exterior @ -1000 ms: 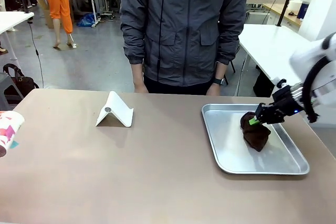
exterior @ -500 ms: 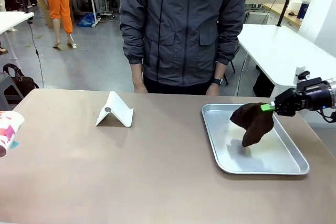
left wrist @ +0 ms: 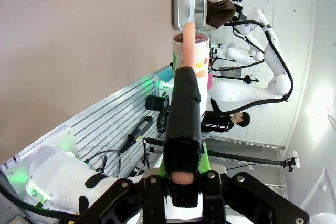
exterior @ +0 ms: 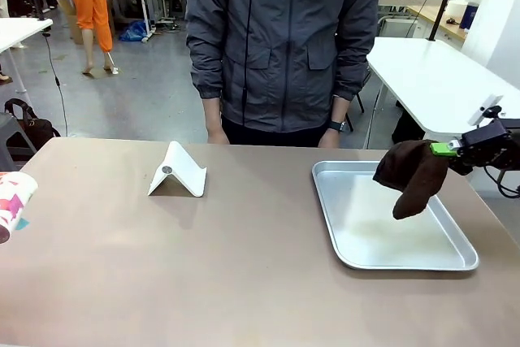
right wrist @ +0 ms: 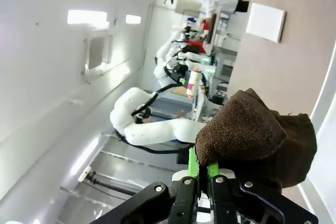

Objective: Clean the surface of the table.
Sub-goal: Clean the area not pointed to by the person, then return the Lint Roller and towel to their original positions.

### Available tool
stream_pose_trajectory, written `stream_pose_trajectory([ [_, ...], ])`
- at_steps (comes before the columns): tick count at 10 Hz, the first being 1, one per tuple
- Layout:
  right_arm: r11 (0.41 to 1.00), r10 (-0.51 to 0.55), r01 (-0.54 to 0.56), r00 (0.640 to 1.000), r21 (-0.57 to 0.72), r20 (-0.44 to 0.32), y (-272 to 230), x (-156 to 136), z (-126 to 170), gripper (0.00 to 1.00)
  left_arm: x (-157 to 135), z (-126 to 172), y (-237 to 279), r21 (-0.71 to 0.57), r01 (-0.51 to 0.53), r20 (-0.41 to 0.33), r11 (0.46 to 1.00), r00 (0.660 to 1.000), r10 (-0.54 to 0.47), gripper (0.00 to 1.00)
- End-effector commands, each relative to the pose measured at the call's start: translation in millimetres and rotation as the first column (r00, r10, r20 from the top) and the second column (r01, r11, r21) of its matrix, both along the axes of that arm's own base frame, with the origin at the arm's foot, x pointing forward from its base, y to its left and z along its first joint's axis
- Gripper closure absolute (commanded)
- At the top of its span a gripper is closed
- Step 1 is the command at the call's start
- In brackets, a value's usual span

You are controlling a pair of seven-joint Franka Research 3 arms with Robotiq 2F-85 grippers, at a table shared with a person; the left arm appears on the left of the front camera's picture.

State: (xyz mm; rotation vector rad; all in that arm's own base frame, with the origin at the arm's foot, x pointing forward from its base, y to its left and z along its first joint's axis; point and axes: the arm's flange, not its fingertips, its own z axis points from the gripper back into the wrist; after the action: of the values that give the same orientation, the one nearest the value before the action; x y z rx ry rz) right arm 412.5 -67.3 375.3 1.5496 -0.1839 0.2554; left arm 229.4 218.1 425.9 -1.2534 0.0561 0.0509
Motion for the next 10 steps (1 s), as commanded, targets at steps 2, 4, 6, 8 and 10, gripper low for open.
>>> stream_pose_trajectory([
  [2,1.0,-0.011,0.011,1.0,-0.02,-0.018,-1.1,18.2,-3.5,0.93,-2.0,4.1,0.4,-0.017,0.002,0.005,1.0,1.0,-0.002,0.78],
  [4,1.0,0.001,-0.001,1.0,0.006,-0.013,-2.2,2.4,-5.2,0.93,-2.0,4.1,0.4,-0.017,0.002,0.005,1.0,1.0,-0.002,0.78],
  [6,1.0,0.001,-0.001,1.0,0.006,-0.013,-2.2,2.4,-5.2,0.93,-2.0,4.1,0.4,-0.017,0.002,0.005,1.0,1.0,-0.002,0.78],
  [8,1.0,0.001,-0.001,1.0,0.006,-0.013,-2.2,2.4,-5.2,0.93,-2.0,4.1,0.4,-0.017,0.002,0.005,1.0,1.0,-0.002,0.78],
  [10,1.0,0.001,-0.001,1.0,0.006,-0.013,-2.2,2.4,-5.2,0.93,-2.0,4.1,0.4,-0.017,0.002,0.005,1.0,1.0,-0.002,0.78],
])
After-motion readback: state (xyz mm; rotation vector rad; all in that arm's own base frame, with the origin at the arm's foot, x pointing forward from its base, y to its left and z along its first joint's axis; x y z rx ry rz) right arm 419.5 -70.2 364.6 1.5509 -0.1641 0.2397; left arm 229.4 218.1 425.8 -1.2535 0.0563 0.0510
